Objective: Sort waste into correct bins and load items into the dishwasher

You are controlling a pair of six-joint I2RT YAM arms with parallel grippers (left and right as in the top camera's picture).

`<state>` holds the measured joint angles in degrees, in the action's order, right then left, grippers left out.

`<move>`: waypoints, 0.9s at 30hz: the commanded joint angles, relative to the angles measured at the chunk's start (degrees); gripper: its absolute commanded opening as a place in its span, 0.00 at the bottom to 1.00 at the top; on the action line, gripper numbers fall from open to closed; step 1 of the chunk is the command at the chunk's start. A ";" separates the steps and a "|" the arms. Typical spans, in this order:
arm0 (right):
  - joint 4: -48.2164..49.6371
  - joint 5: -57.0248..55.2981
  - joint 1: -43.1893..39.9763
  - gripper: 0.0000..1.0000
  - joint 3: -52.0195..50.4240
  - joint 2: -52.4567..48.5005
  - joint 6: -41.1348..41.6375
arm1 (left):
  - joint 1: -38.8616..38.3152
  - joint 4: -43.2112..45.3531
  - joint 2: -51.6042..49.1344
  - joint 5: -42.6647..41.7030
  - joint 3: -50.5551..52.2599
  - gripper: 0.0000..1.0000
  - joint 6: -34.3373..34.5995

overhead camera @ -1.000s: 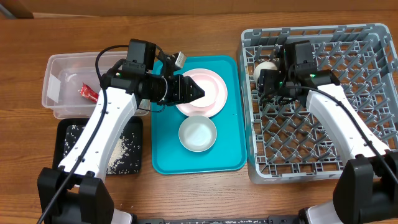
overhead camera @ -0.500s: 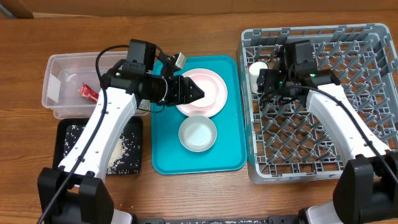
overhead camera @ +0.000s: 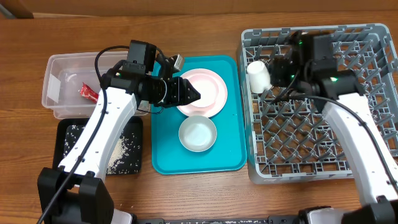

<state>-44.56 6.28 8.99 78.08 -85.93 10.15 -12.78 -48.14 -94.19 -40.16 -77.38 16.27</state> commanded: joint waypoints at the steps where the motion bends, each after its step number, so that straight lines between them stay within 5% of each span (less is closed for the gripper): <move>1: 1.51 3.93 -0.11 0.12 0.66 -0.50 0.15 | -0.44 0.04 0.02 0.63 -0.09 0.44 -1.07; 3: 3.10 3.85 -0.07 0.04 0.61 -1.86 0.13 | -0.44 -0.07 0.02 1.27 -0.09 0.43 -1.05; 14: 15.50 3.91 -0.04 0.04 0.61 -13.90 0.13 | -0.85 -1.38 0.02 1.84 -0.09 0.42 -1.07; 27: 9.77 1.57 -0.07 0.04 0.61 -16.79 -0.09 | -2.05 -1.33 0.02 3.26 -0.09 0.42 -1.07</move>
<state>-33.01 10.00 8.99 78.13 -102.91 10.44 -14.66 -49.54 -94.19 -37.65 -77.38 16.29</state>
